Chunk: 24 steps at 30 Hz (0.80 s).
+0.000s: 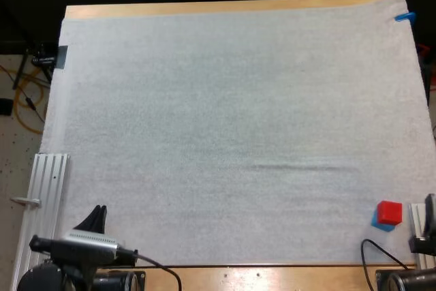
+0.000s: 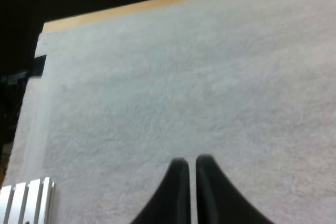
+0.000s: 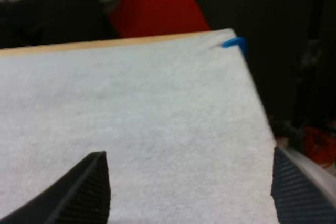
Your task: Stack red cube on blue cube
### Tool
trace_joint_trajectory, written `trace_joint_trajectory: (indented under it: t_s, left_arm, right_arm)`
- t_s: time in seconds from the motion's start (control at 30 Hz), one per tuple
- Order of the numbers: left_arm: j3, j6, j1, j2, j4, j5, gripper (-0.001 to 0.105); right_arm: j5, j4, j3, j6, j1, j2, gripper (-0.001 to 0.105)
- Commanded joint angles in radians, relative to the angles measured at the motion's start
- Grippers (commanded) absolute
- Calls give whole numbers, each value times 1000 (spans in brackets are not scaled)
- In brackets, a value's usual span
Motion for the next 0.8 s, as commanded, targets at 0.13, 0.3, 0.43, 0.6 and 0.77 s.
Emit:
trace_joint_trajectory:
  t_s: [0.13, 0.3, 0.43, 0.6, 0.77]
  left_arm:
    - [97, -18, -1, -138, -160, -16, 0]
    - [151, -18, -1, -138, -162, -16, 0]
    - [162, -18, -1, -138, -151, -16, 0]
    - [164, -18, -1, -138, -155, -16, 0]
    - [164, -18, -1, -138, -155, -16, 0]
  right_arm:
    - [-97, -94, 81, -8, -2, -35, 63]
    - [-110, -94, 126, -8, -2, -35, 63]
    - [-110, -75, 154, -8, -2, -35, 63]
    - [-111, -68, 182, -7, -2, -35, 63]
    - [-111, -68, 182, -7, -2, -35, 63]
